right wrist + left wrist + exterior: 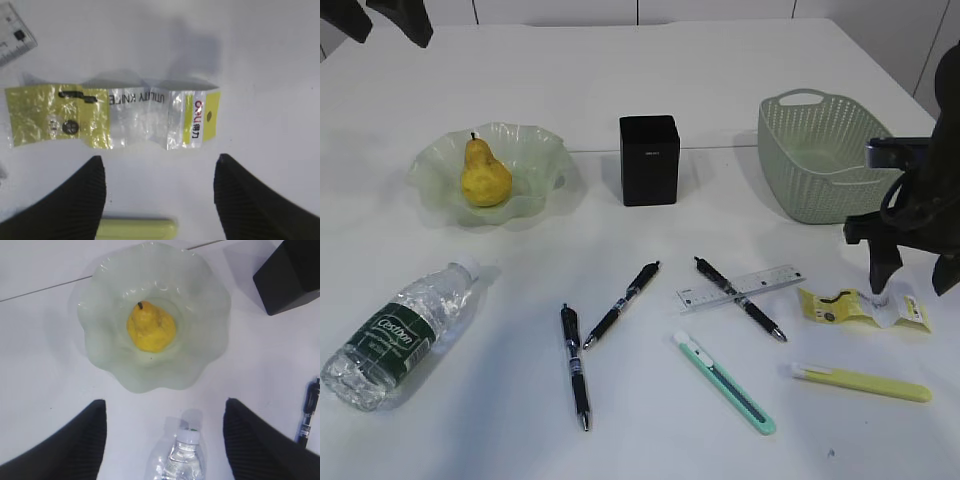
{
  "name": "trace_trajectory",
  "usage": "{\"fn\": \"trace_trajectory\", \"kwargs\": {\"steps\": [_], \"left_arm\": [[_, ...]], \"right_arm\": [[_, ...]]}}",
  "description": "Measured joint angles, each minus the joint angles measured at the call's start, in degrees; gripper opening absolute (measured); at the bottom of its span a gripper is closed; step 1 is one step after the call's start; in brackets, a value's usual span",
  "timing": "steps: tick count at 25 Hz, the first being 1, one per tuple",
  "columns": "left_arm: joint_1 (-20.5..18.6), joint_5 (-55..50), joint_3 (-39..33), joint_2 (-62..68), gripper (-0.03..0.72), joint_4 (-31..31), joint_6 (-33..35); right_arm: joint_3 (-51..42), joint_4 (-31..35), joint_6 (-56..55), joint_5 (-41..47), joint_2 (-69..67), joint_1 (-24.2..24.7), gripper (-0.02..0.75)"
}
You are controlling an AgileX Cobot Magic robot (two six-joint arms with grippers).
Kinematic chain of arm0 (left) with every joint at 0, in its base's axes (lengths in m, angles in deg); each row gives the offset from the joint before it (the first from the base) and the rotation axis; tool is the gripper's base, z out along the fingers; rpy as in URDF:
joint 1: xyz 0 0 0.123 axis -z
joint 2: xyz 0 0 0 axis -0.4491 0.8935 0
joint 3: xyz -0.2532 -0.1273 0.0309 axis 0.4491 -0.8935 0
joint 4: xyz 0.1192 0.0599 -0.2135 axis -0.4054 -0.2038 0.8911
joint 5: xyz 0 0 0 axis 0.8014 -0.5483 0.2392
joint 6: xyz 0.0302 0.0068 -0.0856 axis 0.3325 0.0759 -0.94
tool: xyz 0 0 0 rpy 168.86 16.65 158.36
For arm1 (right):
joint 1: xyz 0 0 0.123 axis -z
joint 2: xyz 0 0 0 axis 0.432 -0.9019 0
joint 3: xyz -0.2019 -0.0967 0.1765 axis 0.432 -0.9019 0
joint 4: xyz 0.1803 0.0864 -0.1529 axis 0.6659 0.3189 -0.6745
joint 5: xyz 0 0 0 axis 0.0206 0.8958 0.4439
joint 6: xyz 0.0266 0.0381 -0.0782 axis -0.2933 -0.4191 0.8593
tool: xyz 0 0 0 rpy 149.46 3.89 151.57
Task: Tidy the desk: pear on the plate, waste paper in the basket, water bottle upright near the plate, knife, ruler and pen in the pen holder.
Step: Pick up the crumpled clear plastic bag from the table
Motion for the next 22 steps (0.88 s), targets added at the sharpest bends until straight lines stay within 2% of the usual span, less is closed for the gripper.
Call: {"fn": "trace_trajectory", "kwargs": {"steps": [22], "left_arm": [[0.00,0.00,0.00,0.00,0.515,-0.10,0.00]], "right_arm": [[0.36,-4.12,-2.14,-3.33,-4.04,0.00,0.531]]}}
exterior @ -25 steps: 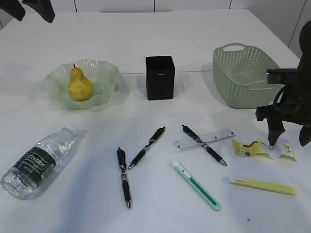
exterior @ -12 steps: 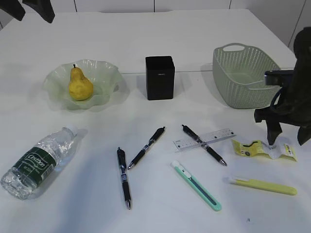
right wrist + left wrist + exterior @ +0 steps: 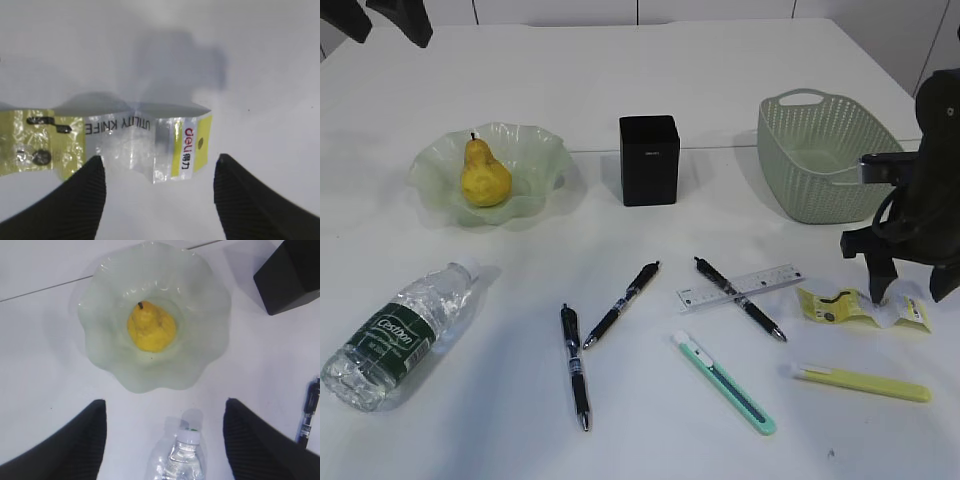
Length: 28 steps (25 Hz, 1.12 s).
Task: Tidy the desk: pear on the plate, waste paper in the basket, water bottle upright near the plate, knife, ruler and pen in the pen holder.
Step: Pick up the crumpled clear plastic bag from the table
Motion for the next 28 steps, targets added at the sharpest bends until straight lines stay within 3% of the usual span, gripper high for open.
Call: {"fn": "trace_trajectory", "kwargs": {"steps": [28], "left_arm": [[0.00,0.00,0.00,0.00,0.515,-0.71,0.00]], "right_arm": [[0.00,-1.60,-0.39,-1.24,-3.92,0.00,0.531]]}}
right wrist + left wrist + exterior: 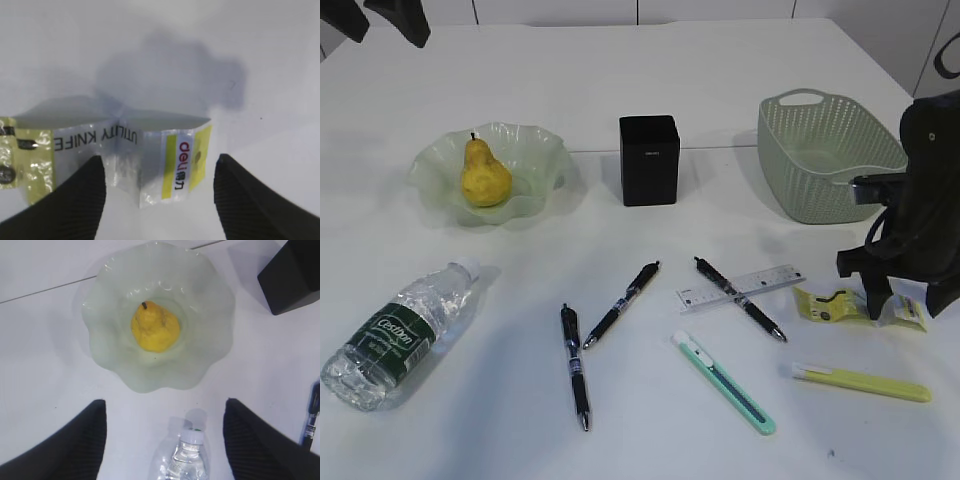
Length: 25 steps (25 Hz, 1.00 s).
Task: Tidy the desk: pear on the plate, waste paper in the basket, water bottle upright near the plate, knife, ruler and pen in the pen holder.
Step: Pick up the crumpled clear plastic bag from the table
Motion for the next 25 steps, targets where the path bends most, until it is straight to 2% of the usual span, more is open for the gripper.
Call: {"fn": "trace_trajectory", "kwargs": {"steps": [22,25], "left_arm": [[0.00,0.00,0.00,0.00,0.515,0.00,0.00],[0.00,0.00,0.00,0.00,0.515,0.00,0.00]], "right_arm": [[0.00,-0.11,-0.12,-1.19,0.00,0.00,0.531],[0.00,-0.46,-0.12,-1.28,0.00,0.00,0.512]]}}
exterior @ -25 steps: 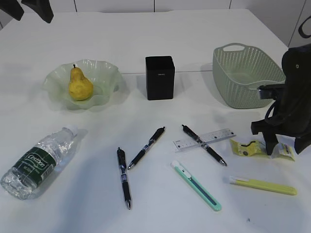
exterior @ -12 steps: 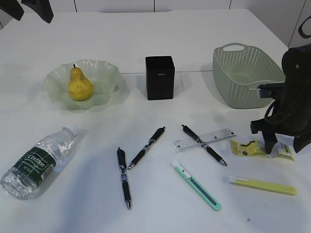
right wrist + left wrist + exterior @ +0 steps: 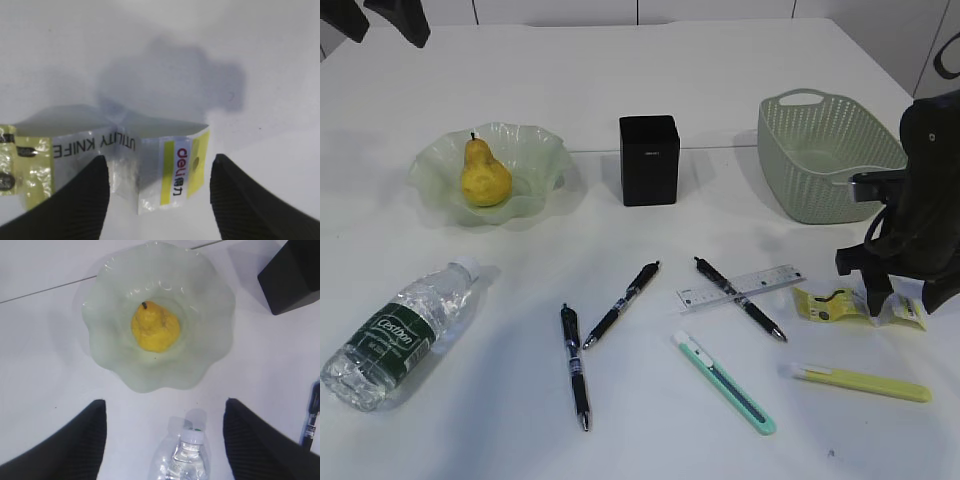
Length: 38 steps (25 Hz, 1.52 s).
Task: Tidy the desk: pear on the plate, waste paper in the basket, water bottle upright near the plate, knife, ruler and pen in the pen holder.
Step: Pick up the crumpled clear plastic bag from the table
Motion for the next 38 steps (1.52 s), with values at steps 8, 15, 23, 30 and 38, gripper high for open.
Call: {"fn": "trace_trajectory", "kwargs": {"steps": [8,15,23,30,38], "left_arm": [[0.00,0.00,0.00,0.00,0.515,0.00,0.00],[0.00,0.00,0.00,0.00,0.515,0.00,0.00],[0.00,0.00,0.00,0.00,0.513,0.00,0.00],[0.00,0.00,0.00,0.00,0.512,0.00,0.00],[0.00,0.00,0.00,0.00,0.510,0.00,0.00]], "right_arm": [[0.00,-1.09,0.00,0.00,0.00,0.00,0.435],[0.00,-1.74,0.00,0.00,0.00,0.00,0.432],[0.04,-1.74,0.00,-0.13,-1.08,0.00,0.428],[0.04,-1.20,0.00,-0.13,-1.46,0.00,0.427],[0.04,-0.61,0.00,-0.37,-1.46,0.00,0.353]]}}
